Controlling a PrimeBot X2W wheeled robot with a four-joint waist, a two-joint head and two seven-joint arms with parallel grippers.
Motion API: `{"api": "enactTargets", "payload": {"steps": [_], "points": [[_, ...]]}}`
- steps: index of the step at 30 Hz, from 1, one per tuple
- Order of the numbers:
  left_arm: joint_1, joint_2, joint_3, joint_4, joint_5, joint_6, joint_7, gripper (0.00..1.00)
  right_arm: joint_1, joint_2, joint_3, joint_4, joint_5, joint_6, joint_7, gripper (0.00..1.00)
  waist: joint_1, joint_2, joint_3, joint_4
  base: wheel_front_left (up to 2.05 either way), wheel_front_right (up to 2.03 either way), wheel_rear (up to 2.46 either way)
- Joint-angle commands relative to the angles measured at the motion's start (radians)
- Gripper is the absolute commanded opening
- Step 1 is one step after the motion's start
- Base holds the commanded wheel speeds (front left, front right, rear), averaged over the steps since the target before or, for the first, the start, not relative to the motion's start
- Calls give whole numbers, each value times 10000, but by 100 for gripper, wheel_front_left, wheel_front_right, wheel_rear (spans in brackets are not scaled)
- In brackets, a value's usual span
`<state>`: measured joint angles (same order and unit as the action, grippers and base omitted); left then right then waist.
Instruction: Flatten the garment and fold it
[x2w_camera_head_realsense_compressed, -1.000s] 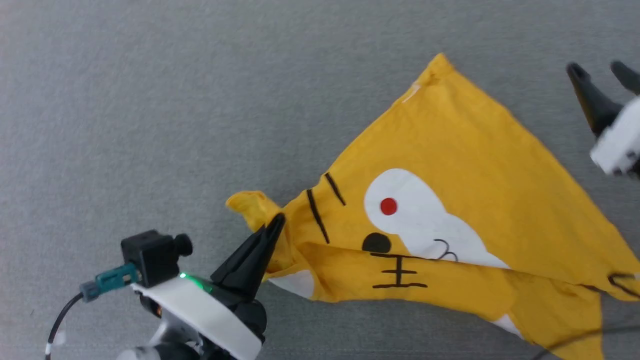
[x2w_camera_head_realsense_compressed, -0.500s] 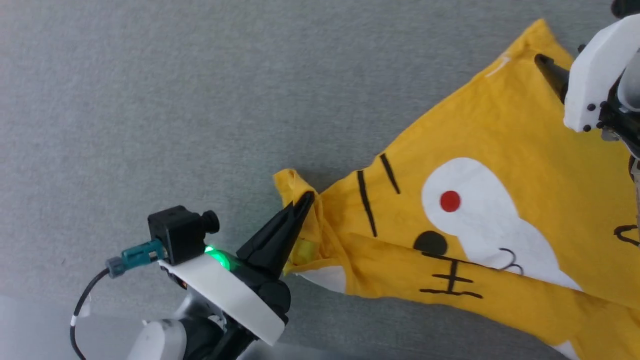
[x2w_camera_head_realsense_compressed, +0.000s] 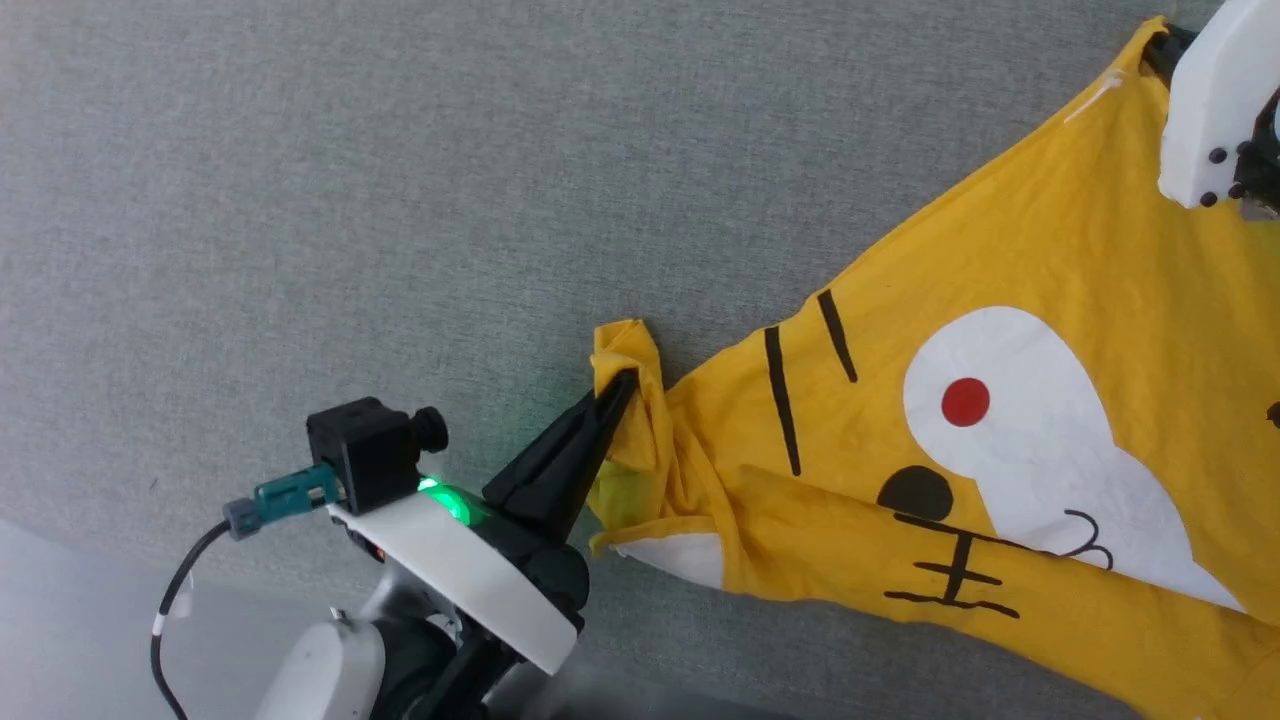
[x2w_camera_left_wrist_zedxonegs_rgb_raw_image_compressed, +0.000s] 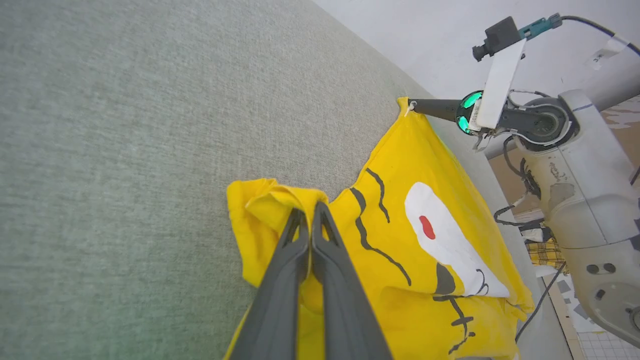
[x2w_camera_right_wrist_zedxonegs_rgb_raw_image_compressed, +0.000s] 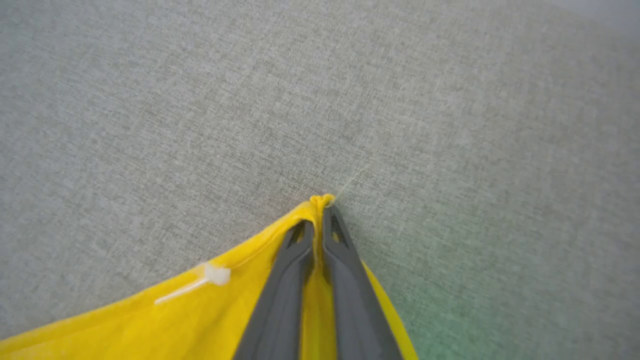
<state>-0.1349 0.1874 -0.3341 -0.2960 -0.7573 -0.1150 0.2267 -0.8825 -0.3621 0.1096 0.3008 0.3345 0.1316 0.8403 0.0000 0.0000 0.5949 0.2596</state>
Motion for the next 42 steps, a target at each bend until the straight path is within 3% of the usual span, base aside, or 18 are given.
{"api": "enactTargets", "payload": {"steps": [1,11,15,19,31,38,42], "points": [[-185,41,-3,59,-76,-109,-103,0,382,37,197,395,51,-9,32,0,0,0,-40,-88,0,0,0],[-427,131,528,-40,-30,-89,-711,0,626,280,-165,186,599,-9,-1500,0,0,0,-967,-825,0,0,0],[-1042,44,1172,-2,443,64,-1662,0,937,561,-653,-83,797,-9,-2495,0,0,0,-1524,-1213,0,0,0],[-1797,59,1524,307,806,327,-1950,0,1250,776,-1115,-343,818,-9,-3305,0,0,0,-2140,-1618,0,0,0],[-5541,837,1622,2184,2032,1173,-448,0,700,1500,-1362,-655,402,-9,-4211,0,0,0,-3669,-2875,0,0,0],[-7881,1282,1136,3819,2447,869,706,0,-521,1609,-986,-340,285,-9,-3944,0,0,0,-4136,-3400,0,0,0],[-9095,1354,1274,4790,2476,949,928,0,-1414,1709,-1010,192,8,-9,-4031,0,0,0,-4403,-3646,0,0,0]]}}
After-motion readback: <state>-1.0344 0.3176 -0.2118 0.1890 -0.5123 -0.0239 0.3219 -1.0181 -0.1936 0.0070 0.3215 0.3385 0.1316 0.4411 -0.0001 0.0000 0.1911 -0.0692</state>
